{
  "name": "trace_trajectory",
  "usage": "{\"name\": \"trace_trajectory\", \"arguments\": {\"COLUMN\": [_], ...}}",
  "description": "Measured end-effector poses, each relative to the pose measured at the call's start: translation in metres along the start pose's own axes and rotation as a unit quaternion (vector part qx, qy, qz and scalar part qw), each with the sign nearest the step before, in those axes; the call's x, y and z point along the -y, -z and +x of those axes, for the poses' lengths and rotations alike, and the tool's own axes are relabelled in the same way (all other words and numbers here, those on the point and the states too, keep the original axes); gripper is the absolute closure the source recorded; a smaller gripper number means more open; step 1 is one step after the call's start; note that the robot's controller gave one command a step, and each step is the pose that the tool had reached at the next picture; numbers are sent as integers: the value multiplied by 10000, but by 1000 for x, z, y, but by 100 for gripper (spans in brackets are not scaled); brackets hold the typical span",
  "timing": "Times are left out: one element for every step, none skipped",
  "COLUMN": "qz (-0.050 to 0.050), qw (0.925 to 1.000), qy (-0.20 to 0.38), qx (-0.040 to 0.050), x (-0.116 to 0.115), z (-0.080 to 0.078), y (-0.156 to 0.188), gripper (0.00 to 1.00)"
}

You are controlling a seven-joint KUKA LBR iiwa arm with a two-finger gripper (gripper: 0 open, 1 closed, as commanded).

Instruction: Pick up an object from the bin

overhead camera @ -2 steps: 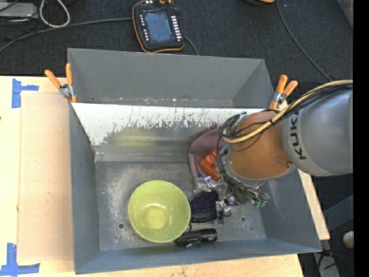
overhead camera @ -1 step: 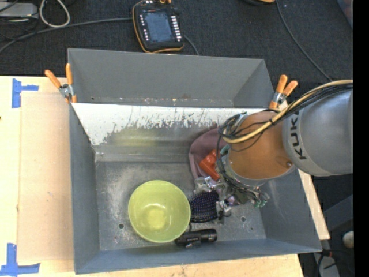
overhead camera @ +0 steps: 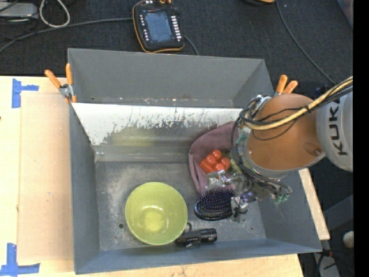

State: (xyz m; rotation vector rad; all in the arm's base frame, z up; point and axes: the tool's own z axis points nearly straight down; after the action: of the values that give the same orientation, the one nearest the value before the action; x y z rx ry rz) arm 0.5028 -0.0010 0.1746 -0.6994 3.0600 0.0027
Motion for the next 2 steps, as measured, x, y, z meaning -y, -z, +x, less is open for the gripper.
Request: {"name": "trace_trajectory", "arguments": {"qz": [0,4], "qw": [10000,9998], "qy": [-100,-209], "qx": [-5,12], "x": [11,-11], "z": [-3,1], "y": [-71,-51], "gripper": [100,100]}}
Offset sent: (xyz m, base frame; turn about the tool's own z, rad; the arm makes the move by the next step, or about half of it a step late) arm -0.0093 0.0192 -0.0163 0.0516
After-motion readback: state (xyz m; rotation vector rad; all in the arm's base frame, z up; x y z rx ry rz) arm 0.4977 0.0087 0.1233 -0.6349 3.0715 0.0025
